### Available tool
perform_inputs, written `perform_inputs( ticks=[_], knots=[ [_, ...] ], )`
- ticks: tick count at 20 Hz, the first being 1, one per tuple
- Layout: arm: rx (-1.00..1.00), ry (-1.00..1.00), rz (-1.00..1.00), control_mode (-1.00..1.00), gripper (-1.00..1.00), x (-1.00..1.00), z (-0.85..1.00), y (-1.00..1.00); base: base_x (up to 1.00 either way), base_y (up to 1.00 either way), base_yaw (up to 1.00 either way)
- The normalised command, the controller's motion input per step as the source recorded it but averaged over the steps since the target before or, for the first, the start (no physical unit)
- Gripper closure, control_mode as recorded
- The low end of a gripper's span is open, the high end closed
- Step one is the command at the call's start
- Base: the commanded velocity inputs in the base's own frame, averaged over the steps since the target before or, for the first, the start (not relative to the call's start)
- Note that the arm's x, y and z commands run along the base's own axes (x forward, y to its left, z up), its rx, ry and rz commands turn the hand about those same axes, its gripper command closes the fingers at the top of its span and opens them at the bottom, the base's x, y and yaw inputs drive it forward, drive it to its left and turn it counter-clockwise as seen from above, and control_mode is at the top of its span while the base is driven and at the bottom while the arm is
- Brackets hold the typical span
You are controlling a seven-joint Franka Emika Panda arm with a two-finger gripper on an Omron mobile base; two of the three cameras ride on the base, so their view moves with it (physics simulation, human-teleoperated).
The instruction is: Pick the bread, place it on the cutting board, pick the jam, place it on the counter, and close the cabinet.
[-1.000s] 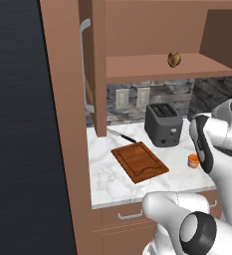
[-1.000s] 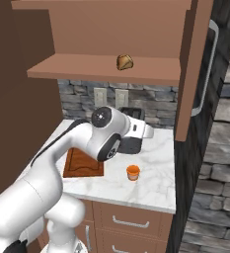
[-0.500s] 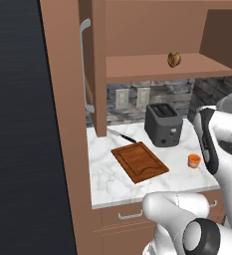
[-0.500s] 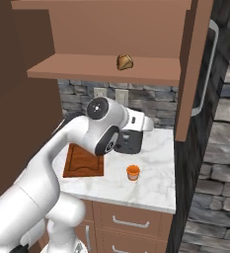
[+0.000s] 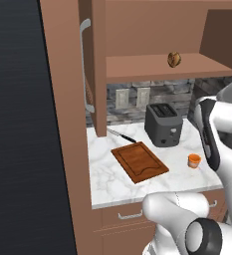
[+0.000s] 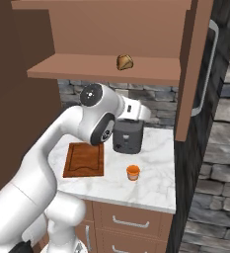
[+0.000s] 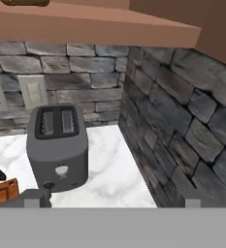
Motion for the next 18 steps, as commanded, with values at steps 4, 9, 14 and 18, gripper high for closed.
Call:
perform_inputs(
  ticks=[4, 9, 14, 18],
  knots=[
    [0.01, 0.0, 0.0, -1.0, -1.0, -0.12, 0.3, 0.1, 0.0, 0.0, 0.0],
    [0.01, 0.0, 0.0, -1.0, -1.0, -0.14, 0.26, 0.14, 0.0, 0.0, 0.0],
    [0.02, 0.0, 0.0, -1.0, -1.0, -0.2, 0.24, 0.22, 0.0, 0.0, 0.0],
    [0.02, 0.0, 0.0, -1.0, -1.0, -0.19, 0.25, 0.3, 0.0, 0.0, 0.0]
  ],
)
